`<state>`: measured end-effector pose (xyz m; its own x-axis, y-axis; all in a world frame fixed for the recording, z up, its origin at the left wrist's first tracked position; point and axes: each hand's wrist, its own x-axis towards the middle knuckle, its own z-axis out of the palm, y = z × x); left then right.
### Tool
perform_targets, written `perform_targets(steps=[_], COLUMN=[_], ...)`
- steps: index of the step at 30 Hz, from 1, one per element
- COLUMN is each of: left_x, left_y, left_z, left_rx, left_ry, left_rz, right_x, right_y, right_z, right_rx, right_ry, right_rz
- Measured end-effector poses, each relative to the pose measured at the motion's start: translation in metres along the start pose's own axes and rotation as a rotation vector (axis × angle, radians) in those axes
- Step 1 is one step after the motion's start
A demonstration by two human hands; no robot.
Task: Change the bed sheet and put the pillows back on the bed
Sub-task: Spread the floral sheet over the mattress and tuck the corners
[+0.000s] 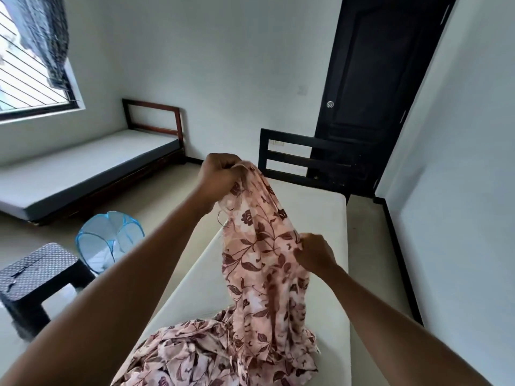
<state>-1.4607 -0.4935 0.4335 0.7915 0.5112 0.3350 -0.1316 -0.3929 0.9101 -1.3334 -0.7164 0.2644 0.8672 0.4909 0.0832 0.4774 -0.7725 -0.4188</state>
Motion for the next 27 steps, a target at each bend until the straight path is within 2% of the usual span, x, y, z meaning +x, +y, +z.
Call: perform_targets(steps=[2,4,5,7,8,10,12,14,17,19,21,24,27], left_x=[0.004,0.007,0.009,0.009,0.008,0.005,0.005,0.008,0.014,0.014,0.012,0.010,0.005], left_y=[-0.005,-0.012,-0.018,-0.024,-0.023,-0.020,-0.016,-0.015,-0.017,-0.020,-0.025,-0.023,-0.010], left_z=[-0.015,-0.028,-0.034,-0.040,-0.040,-0.039,-0.037,-0.038,-0.040,-0.037,-0.033,-0.021,0.005], left_rx=[-0.027,-0.046,-0.063,-0.090,-0.123,-0.194,-0.220,-0.241,-0.195,-0.104,0.061,0.164,0.195], left_ry=[0.138,0.251,0.297,0.332,0.310,0.229,0.166,0.154,0.200,0.154,0.109,0.021,-0.074], left_rz=[-0.035,-0.101,-0.124,-0.155,-0.149,-0.135,-0.125,-0.084,-0.025,0.040,0.060,0.021,0.068], right_x=[-0.002,0.001,0.007,0.021,0.026,0.029,0.028,0.035,0.044,0.047,0.043,0.033,0.024], right_y=[0.016,0.018,0.016,0.010,0.005,-0.011,-0.022,-0.018,-0.001,0.010,0.010,-0.004,-0.039], right_z=[0.013,0.009,0.004,-0.013,-0.024,-0.048,-0.069,-0.078,-0.080,-0.078,-0.076,-0.083,-0.092], right_rx=[-0.065,-0.035,0.006,0.124,0.137,0.182,0.261,0.530,0.825,0.848,0.787,0.639,0.650], right_ry=[0.013,0.108,0.175,0.246,0.223,0.054,-0.080,-0.084,0.085,0.104,0.004,-0.165,-0.261], right_rz=[0.106,0.189,0.175,0.023,-0.087,-0.252,-0.292,-0.195,0.053,0.109,0.055,-0.141,-0.340])
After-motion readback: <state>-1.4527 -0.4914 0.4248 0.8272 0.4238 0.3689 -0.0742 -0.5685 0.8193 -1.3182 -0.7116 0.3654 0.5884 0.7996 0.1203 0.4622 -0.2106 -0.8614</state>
